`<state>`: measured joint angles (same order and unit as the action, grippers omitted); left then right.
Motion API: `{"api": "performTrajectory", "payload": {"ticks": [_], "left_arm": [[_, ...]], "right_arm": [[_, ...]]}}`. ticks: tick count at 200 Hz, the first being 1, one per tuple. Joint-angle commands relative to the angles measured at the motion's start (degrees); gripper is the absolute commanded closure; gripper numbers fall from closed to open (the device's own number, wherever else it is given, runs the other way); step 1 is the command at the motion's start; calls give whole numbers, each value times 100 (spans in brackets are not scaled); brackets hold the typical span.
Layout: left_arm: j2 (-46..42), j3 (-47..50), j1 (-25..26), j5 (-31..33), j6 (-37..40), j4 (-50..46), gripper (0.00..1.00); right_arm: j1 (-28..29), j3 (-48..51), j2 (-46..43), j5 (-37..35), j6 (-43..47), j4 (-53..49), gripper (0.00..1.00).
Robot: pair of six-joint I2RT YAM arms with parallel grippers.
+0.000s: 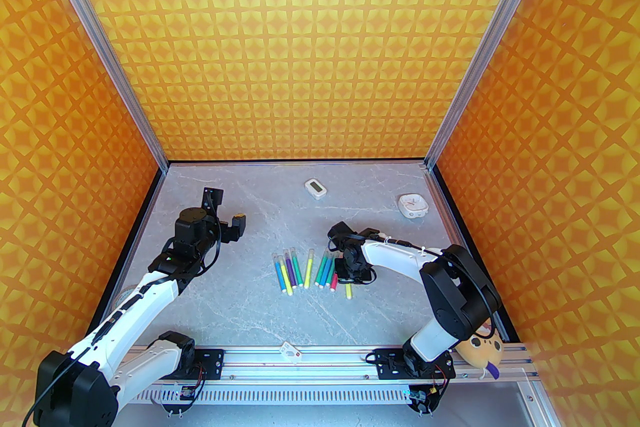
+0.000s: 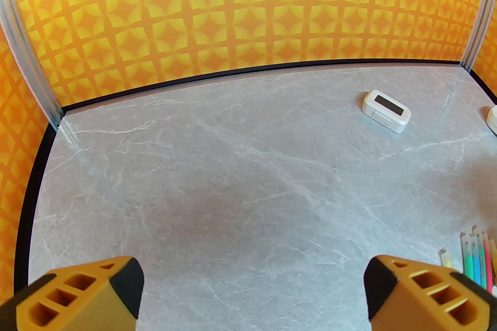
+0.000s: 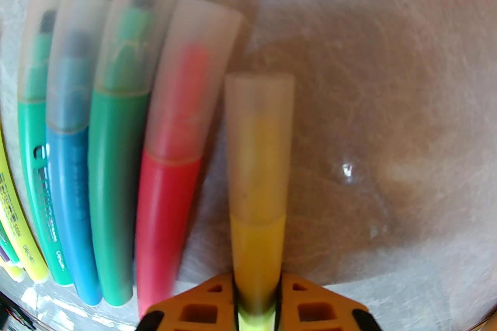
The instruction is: Open the pen caps
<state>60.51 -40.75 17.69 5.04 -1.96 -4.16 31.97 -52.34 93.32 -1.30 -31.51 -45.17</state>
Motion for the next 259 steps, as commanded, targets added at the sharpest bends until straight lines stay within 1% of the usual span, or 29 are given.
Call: {"api": "performTrajectory", "payload": {"ticks": [1, 15, 34, 37, 44, 73, 95, 116, 135, 157, 179, 218, 259], "left_arm": [[142, -261, 100, -270, -94, -80, 1], [213, -323, 133, -365, -153, -106, 1], [242, -423, 163, -554, -269, -142, 1], [414, -441, 170, -597, -292, -148, 1], [483, -476, 174, -711, -348, -166, 1], [708, -665, 181, -1262, -628, -224, 1], [886, -764, 190, -1707, -896, -137, 1], [1055, -803, 208, -2389, -1181, 95, 1], [1168, -798, 208, -2936, -1487, 356, 0], [1267, -770, 219, -3402, -1808, 679, 1], [1391, -818, 237, -3703, -1987, 846, 3], [1619, -932, 271, -4079, -2255, 965, 8], [1744, -911, 340, -4364, -2536, 1333, 14]], "right_arm": [[-58, -170, -368, -414, 392, -96, 97], [-53, -269, -486, -396, 534, -141, 100], [-54, -347, -657, -265, 819, -34, 100], [-51, -343, -672, -250, 852, 0, 100], [-51, -334, -740, -135, 980, 119, 100], [-44, -263, -1032, 685, 1457, 823, 100], [-33, -109, -1257, 1371, 1594, 1643, 100], [-2, 10, -1334, 1939, 1593, 2374, 100], [50, 73, -1311, 2238, 1610, 2848, 100], [124, 92, -1245, 2441, 1647, 3210, 100], [232, 51, -1154, 2560, 1716, 3474, 100], [405, -21, -985, 2735, 1735, 3894, 100], [502, -75, -867, 2758, 1731, 4138, 100]]}}
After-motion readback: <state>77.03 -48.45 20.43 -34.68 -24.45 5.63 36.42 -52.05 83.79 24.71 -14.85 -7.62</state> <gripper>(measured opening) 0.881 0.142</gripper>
